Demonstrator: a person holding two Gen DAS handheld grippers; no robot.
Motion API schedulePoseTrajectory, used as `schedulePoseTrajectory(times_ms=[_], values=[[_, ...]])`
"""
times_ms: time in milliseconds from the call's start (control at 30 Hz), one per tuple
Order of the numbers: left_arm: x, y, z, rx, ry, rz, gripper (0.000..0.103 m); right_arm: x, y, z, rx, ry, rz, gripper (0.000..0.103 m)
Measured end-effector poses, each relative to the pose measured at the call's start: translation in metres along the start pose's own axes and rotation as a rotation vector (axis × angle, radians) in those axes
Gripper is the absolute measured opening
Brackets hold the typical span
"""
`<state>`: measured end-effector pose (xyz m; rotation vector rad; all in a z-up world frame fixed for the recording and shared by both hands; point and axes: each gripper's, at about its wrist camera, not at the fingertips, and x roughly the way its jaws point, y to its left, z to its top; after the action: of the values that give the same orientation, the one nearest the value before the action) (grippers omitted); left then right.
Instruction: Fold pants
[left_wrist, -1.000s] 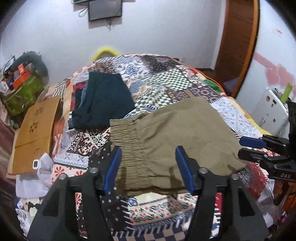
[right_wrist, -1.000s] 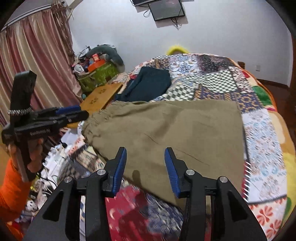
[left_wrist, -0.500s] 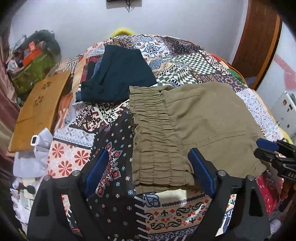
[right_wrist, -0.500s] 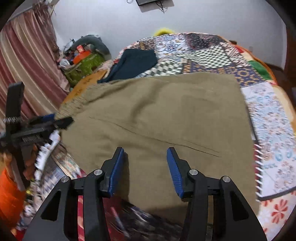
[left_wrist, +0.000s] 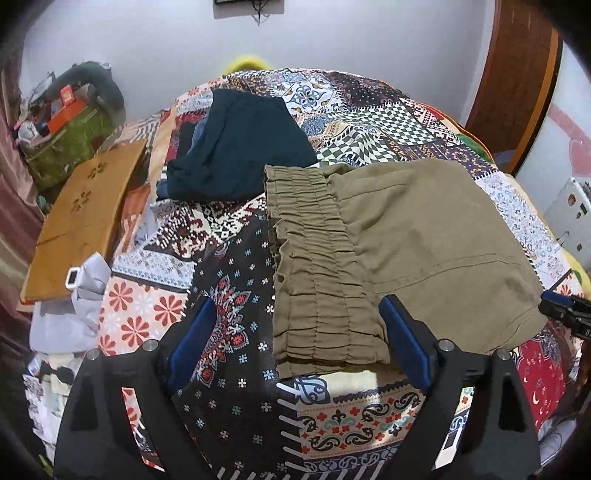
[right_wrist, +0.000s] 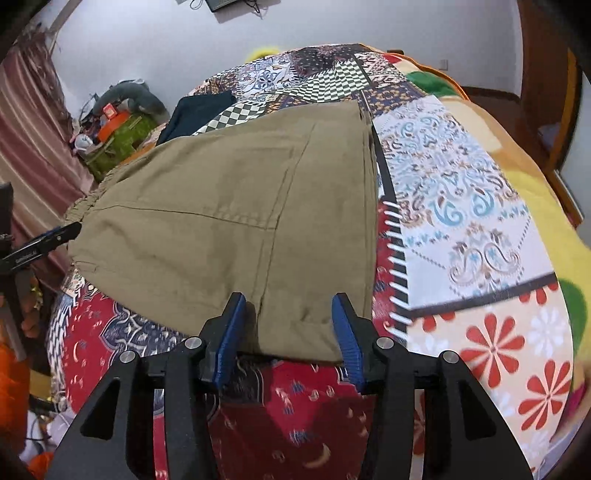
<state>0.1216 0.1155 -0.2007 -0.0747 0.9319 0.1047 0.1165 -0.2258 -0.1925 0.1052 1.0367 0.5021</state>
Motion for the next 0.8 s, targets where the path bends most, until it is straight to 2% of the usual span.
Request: schedulePoseTrajectory(times_ms=[200, 367, 567, 800], values=[[-0.003, -0.002, -0.002, -0.004, -0.012, 0.010, 0.091, -0.005, 0.002, -0.005, -0.006, -0.010, -0.023, 0.043], [-0.011, -0.005, 0.004, 0.019, -0.011, 0.032, 0.091, -0.008, 0.002, 0.000, -0.022, -0.008, -0.078, 0.044], [-0.027, -0.004, 0.026, 0.025, -0.056, 0.058, 0.091, -0.021, -0.002, 0.013, -0.017, -0.043, -0.089, 0.046], [-0.026, 0.001, 0.065, 0.017, -0.093, 0.060, 0.091, -0.032, 0.001, 0.052, -0.047, -0.134, -0.078, 0.047]])
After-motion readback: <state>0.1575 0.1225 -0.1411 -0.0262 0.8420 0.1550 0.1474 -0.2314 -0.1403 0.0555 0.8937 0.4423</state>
